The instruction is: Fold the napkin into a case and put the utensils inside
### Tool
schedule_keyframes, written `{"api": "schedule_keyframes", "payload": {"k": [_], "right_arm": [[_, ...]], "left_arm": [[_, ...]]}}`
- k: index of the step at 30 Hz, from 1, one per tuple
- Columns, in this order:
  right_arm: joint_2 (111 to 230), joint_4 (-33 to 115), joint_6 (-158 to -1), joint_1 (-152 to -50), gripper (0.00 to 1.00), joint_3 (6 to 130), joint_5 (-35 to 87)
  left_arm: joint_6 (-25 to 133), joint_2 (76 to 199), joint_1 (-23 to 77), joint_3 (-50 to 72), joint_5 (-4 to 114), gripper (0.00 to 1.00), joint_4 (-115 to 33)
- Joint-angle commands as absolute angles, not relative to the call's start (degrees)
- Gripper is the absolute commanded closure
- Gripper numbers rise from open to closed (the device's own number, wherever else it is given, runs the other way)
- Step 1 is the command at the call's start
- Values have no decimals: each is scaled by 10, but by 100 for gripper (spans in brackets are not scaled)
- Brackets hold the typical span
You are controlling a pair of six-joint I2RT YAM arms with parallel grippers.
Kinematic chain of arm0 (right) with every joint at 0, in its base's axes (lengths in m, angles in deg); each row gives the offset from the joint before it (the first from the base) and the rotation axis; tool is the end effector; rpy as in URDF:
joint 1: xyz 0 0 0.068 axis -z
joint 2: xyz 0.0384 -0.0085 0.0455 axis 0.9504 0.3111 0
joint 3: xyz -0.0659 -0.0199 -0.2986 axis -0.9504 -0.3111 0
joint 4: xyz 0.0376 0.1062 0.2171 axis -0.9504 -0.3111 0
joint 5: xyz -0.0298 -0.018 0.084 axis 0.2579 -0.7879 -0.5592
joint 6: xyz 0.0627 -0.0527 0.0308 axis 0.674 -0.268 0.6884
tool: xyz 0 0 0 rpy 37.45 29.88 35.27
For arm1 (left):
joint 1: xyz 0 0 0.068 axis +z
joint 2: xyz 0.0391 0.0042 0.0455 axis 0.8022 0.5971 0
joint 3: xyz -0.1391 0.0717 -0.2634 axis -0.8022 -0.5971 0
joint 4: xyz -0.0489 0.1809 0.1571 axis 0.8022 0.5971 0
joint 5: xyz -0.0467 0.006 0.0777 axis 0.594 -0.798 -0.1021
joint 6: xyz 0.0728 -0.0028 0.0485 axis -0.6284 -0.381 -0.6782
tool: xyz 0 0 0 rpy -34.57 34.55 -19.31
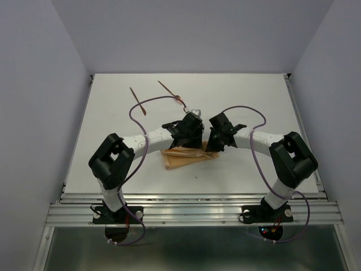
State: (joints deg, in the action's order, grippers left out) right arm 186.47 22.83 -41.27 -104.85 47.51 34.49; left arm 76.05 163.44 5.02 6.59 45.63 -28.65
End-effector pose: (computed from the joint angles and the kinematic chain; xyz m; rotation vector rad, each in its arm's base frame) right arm 0.2863 0.1845 0.1734 0.2841 2.6805 0.4402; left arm 0.2744 -0.3054 0.2247 0.3019 2.4224 -0.6553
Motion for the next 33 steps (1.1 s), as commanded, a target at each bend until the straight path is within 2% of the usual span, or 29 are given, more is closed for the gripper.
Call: {"api": "schedule_keyframes", "payload": {"k": [1, 7, 11, 16, 17, 27, 32, 33], "right_arm": [[1872, 249, -421, -1050, 89, 462, 346], [1866, 250, -425, -1050, 89, 461, 349], [1864, 249, -427, -1050, 89, 459, 349], [1862, 249, -428, -1050, 89, 458, 347], [1860, 248, -429, -1050, 89, 456, 347], [1859, 247, -427, -1050, 89, 459, 346], [1862, 247, -427, -1050, 89, 463, 346], [1862, 247, -427, -1050, 89, 463, 346]], "left_arm": [[759, 1580, 49, 85, 423, 50, -265], [766, 1553, 59, 58, 399, 61, -237], [779, 1517, 73, 11, 387, 64, -232], [791, 1456, 123, -52, 378, 52, -234], [793, 1441, 139, -66, 376, 46, -236], [806, 1432, 190, -82, 359, 46, -242], [802, 1468, 192, -89, 383, 57, -245], [798, 1468, 192, -93, 395, 65, -250]]}}
